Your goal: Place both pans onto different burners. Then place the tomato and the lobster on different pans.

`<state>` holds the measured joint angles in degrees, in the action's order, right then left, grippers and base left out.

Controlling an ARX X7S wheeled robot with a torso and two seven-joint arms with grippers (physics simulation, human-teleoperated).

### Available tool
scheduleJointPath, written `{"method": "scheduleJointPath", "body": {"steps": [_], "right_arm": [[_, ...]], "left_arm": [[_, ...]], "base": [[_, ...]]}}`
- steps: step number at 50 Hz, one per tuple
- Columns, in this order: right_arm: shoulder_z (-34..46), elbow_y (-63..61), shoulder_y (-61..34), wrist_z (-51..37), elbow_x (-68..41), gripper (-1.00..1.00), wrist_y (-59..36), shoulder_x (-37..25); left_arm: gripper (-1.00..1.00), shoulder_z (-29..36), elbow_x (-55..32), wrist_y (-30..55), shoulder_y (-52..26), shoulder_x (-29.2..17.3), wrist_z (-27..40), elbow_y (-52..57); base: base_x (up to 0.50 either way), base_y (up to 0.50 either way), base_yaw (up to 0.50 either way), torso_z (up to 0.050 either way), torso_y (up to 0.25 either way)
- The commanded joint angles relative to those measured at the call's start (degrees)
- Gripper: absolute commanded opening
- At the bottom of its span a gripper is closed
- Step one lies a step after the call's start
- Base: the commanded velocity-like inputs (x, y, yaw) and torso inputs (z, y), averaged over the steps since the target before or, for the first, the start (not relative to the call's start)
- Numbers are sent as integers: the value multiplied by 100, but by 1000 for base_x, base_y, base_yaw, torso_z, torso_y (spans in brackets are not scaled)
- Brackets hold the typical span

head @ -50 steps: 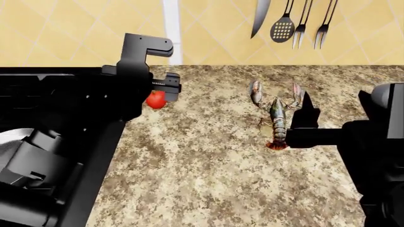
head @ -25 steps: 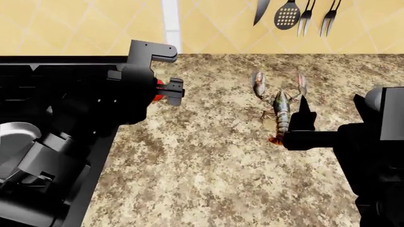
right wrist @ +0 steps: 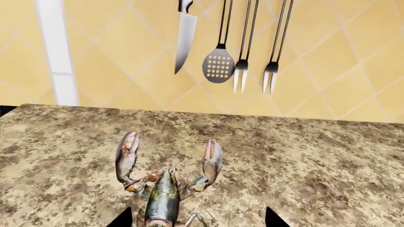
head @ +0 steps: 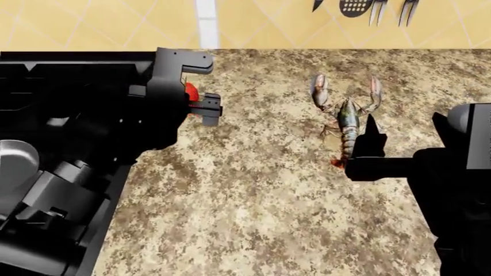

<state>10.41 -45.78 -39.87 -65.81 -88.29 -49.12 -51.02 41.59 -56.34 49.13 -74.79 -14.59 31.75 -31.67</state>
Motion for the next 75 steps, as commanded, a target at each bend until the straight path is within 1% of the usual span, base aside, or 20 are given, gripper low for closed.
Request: {"method": "scheduleJointPath", "body": {"steps": [1, 10, 16, 17, 30, 39, 51, 62, 69, 75], "right_arm": [[23, 15, -11, 14, 17, 100, 12, 19], [17, -16, 68, 34, 49, 100, 47, 13], [38, 9, 103, 80, 111, 100, 56, 34], [38, 13, 108, 87, 116, 100, 58, 35], [57, 33, 140, 112, 150, 100, 75, 38], [103, 24, 85, 44, 116, 100, 46, 50], [210, 68, 76, 51, 204, 100, 19, 139], [310, 97, 31, 49, 252, 100, -22, 208], [378, 113, -82, -22, 202, 100, -87, 230], [422, 171, -156, -89, 156, 100, -120, 256]], "left_arm": [[100, -15, 14, -49, -27, 3, -15, -84], [100, -32, 34, -108, -54, 1, -2, -132], [100, -30, 70, -184, -38, 5, 4, -173], [-100, -43, 72, -202, -38, 1, 17, -176], [-100, -91, 72, -311, 48, -184, 114, 218], [-100, -481, -545, 81, 379, -815, 642, 1814], [-100, -1006, -1140, 37, 860, -1299, 953, 2840], [-100, -1331, -1768, 265, 1064, -1652, 1331, 3749], [-100, -1485, -1992, 290, 1163, -1828, 1482, 4094], [-100, -1624, -2201, 282, 1238, -1948, 1613, 4467]], "base": [[0, 0, 0, 0, 0], [0, 0, 0, 0, 0], [0, 0, 0, 0, -111], [0, 0, 0, 0, 0], [0, 0, 0, 0, 0], [0, 0, 0, 0, 0], [0, 0, 0, 0, 0], [0, 0, 0, -7, 248], [0, 0, 0, -9, 247], [2, 0, 0, -4, 56]]}}
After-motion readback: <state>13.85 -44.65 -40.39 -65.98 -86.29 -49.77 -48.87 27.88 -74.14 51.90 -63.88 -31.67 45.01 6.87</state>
